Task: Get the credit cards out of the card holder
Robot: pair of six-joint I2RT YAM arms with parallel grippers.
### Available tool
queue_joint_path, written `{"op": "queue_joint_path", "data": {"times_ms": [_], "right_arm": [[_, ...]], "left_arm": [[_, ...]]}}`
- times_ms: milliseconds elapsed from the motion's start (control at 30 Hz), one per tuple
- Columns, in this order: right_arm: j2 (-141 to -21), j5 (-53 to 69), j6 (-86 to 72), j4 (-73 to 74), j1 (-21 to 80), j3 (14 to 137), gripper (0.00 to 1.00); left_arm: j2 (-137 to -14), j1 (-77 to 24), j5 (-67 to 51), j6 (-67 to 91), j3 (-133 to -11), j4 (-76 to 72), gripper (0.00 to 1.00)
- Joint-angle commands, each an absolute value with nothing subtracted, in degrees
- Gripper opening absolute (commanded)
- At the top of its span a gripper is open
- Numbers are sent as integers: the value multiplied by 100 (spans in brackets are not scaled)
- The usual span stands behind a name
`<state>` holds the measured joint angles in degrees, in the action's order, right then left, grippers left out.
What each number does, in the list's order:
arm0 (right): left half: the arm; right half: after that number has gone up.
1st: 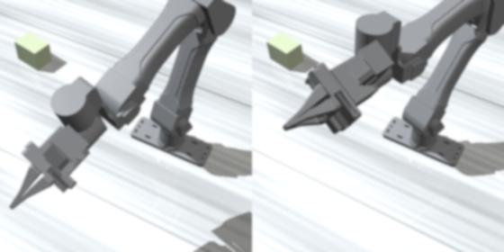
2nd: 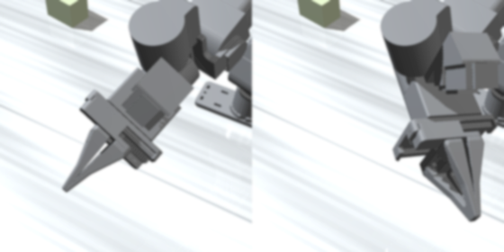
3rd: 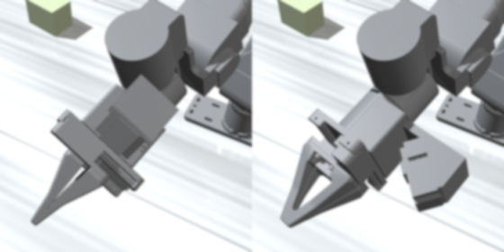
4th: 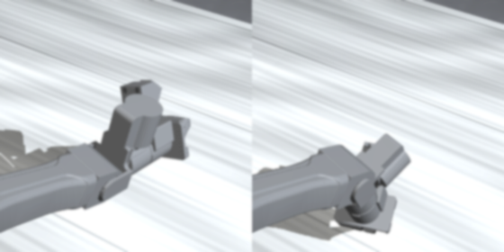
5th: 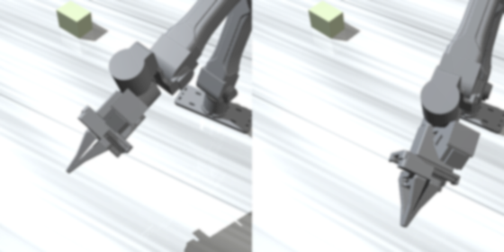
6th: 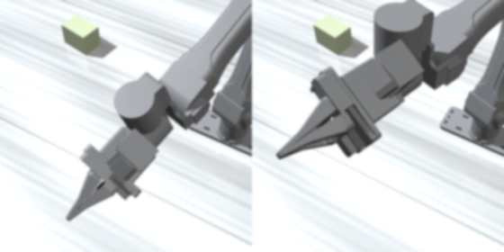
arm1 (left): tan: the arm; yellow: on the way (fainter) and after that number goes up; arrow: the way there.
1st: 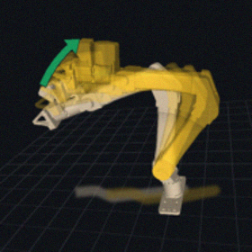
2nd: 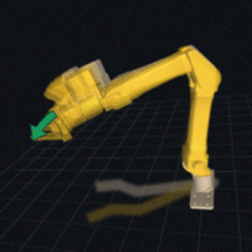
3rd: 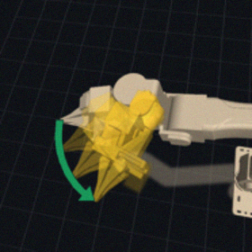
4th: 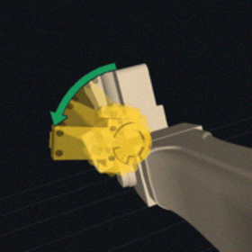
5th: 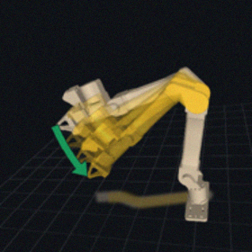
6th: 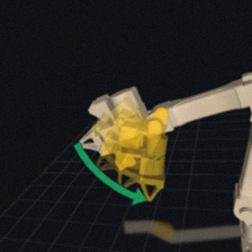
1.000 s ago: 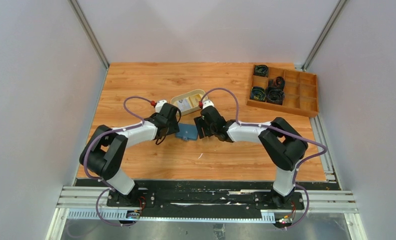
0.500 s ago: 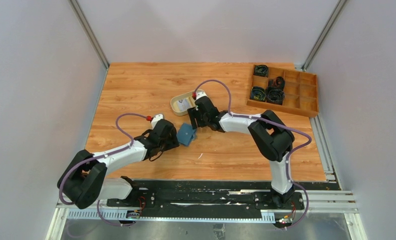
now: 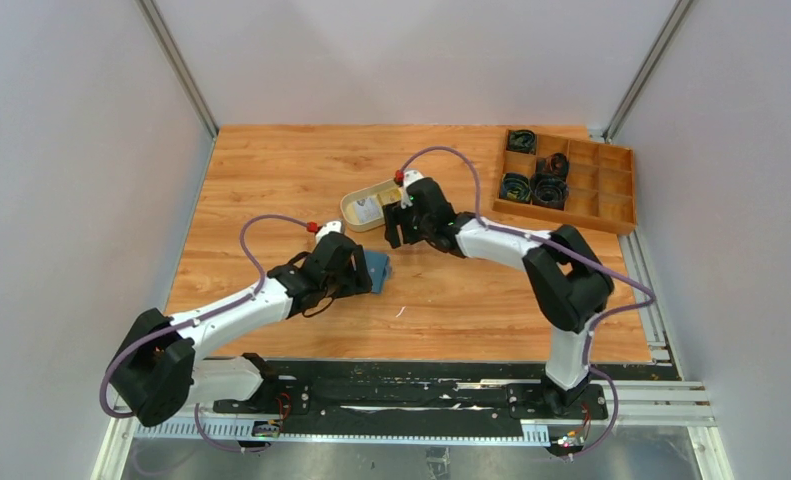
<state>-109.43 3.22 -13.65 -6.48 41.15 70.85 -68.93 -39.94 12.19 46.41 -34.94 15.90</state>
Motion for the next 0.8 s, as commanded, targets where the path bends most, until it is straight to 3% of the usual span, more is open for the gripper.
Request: {"op": "queue_joint_path", "data": {"times_ms": [0, 300, 767], "right_arm": [[-9996, 20, -1422, -643, 3880, 6454, 72], [-8933, -279, -2085, -788, 3887, 4907, 71], [-8650, -290, -1937, -768, 3882, 4431, 71]], "left_arm": [[-7199, -4025, 1324, 3954, -3976, 1753, 71], [-8360, -4184, 1397, 3463, -4586, 1892, 70], [-9289, -4639, 2031, 3531, -5352, 2393, 71]]}}
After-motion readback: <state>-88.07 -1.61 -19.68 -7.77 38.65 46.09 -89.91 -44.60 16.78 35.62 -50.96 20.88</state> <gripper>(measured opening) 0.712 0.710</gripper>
